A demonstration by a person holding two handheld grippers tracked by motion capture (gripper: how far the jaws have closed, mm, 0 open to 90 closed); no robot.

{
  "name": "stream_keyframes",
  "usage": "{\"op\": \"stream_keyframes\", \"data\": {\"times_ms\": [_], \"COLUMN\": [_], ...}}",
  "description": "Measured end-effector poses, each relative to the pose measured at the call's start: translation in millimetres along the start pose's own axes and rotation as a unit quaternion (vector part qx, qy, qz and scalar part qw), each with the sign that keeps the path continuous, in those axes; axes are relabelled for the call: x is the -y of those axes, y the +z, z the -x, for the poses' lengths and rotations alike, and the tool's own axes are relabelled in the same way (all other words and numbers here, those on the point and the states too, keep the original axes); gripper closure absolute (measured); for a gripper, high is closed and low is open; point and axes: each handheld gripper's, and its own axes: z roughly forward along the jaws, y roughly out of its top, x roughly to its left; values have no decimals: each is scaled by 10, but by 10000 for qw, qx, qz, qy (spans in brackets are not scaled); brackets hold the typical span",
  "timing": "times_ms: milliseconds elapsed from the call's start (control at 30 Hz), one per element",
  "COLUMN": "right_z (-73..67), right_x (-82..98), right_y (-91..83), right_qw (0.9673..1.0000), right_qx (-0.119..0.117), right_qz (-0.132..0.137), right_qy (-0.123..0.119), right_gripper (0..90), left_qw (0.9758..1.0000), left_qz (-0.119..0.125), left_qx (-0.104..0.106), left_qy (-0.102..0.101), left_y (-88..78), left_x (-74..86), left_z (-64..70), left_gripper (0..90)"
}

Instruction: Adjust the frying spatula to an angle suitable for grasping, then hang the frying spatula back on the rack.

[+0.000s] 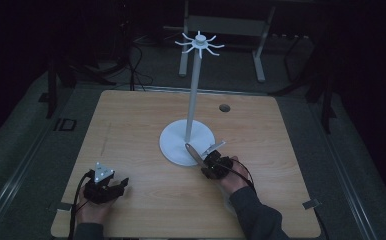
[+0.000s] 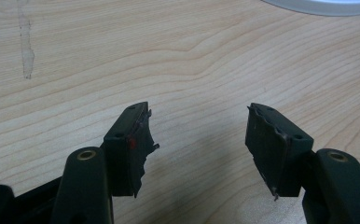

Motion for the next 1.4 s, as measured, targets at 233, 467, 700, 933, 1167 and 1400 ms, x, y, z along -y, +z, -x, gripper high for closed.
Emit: {"op": "stream_keyframes", "data": {"times_ms": [233,467,700,933,1167,1400], "right_z": [41,72,123,124,101,95], "right_x": [47,102,127,137,115,74], "right_y": [-113,-261,-431,-556,-671,-735], "right_qw": [9993,9961,9890,9814,9730,9671], "right_qx": [29,79,121,231,294,326], "right_qz": [356,838,1432,1867,2264,2488], "right_qy": [134,270,360,386,336,406], "right_gripper": [739,739,739,739,739,739], "left_qw": [10000,10000,10000,10000,10000,10000], "left_qz": [-1,6,15,16,11,2], "left_qx": [-4,-7,-10,-8,-8,-6], "left_qy": [-2,-3,-9,-3,8,19], "left_y": [3,1,0,1,3,1], "left_x": [-3,-3,-4,-5,-6,-7], "left_z": [-1,4,-1,1,3,0], "left_gripper": [404,404,404,404,404,404]}}
